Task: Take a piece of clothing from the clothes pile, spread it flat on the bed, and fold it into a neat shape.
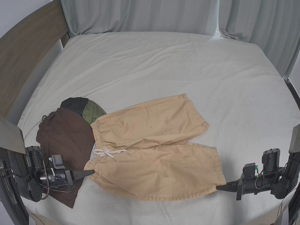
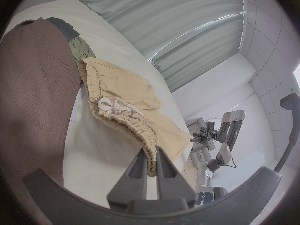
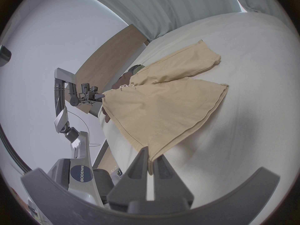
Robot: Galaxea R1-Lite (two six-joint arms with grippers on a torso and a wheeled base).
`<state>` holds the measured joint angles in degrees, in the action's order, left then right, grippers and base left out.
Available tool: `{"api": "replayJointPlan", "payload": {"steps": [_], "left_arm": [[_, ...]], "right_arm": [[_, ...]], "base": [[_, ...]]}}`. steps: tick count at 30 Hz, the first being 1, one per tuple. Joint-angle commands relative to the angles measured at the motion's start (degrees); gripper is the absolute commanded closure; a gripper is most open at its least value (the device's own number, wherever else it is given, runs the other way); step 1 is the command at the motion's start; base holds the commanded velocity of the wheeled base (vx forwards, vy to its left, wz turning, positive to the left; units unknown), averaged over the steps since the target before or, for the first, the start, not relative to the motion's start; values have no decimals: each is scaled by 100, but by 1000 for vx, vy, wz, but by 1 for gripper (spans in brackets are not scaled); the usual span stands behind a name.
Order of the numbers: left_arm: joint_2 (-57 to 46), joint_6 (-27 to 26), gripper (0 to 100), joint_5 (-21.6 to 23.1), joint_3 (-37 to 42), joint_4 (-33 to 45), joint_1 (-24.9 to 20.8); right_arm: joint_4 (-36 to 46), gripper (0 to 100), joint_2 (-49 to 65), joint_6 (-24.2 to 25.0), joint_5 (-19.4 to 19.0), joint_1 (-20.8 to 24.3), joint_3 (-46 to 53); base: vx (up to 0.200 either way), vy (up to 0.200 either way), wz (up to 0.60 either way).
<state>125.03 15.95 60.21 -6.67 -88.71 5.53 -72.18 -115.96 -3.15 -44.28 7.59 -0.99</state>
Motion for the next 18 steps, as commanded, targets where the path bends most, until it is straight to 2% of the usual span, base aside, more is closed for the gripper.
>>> {"api": "replayJointPlan", "payload": {"steps": [1,8,10,18], "left_arm": [[4,-12,100,-9,8,3,35],[4,-21,100,-27,16,3,53],[4,-30,100,-27,25,3,53],[4,-39,100,8,43,3,53]], "right_arm": [[125,100,196,-107,-2,5,99],[600,100,311,-371,-11,14,99],[916,100,434,-582,-20,23,99],[872,100,504,-591,-108,14,72]], "base": [[0,0,0],[0,0,0],[0,0,0],[0,0,0]]}}
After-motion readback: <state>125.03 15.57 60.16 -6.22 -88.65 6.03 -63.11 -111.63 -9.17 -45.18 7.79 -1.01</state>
